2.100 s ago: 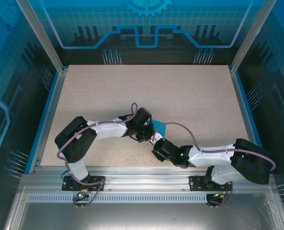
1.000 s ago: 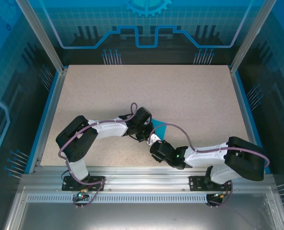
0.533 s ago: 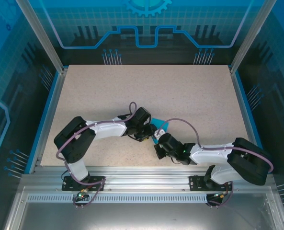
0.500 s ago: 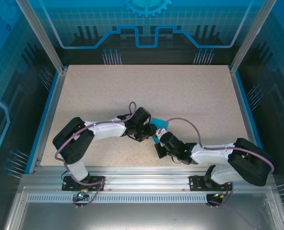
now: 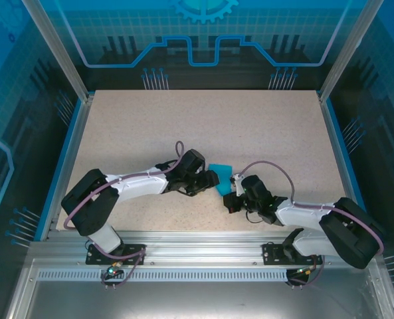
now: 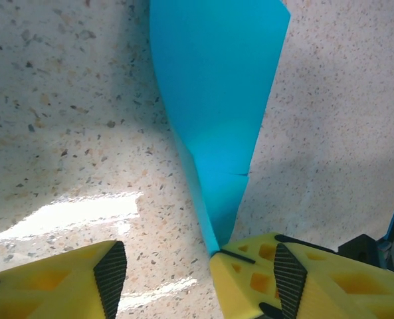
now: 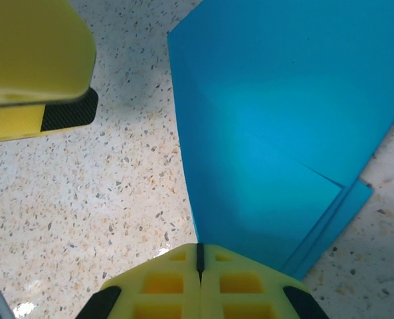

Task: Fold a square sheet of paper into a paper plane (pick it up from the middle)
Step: Fold the wing for the fifth time at the center of the table.

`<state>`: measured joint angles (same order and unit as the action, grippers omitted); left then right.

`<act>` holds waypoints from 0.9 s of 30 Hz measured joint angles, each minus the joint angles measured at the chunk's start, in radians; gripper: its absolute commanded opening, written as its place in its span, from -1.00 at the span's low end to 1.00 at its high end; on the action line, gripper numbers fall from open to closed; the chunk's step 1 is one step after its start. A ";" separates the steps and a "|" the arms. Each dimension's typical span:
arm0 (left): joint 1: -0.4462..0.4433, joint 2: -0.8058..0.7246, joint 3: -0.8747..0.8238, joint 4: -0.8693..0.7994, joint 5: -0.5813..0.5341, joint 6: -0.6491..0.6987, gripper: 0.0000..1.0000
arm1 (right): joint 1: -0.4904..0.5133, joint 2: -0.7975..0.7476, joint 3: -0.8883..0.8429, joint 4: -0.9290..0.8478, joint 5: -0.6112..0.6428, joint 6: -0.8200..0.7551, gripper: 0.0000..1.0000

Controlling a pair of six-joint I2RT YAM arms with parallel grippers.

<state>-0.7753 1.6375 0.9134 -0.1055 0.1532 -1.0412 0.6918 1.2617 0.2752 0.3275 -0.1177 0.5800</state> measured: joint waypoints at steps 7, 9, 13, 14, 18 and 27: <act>0.002 0.077 0.060 0.010 0.001 0.000 0.40 | -0.002 -0.002 -0.001 0.005 -0.039 -0.001 -1.00; 0.006 0.113 0.086 0.010 0.002 0.001 0.33 | -0.002 -0.002 -0.001 0.005 -0.044 -0.004 -1.00; 0.016 0.168 0.128 -0.010 0.005 0.014 0.12 | -0.002 -0.008 -0.010 0.008 -0.045 -0.011 -1.00; 0.018 0.180 0.139 -0.013 0.007 0.022 0.06 | -0.002 -0.010 -0.014 0.008 -0.045 -0.013 -1.00; 0.027 0.198 0.146 -0.022 0.010 0.030 -0.04 | -0.002 -0.013 -0.019 0.007 -0.045 -0.023 -1.00; 0.031 0.245 0.166 -0.028 0.037 0.074 -0.36 | -0.002 -0.013 -0.019 0.007 -0.045 -0.038 -1.00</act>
<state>-0.7448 1.8824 1.0798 -0.1337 0.1898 -0.9672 0.6899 1.2488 0.2558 0.3344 -0.1623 0.5423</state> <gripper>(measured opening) 0.358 0.038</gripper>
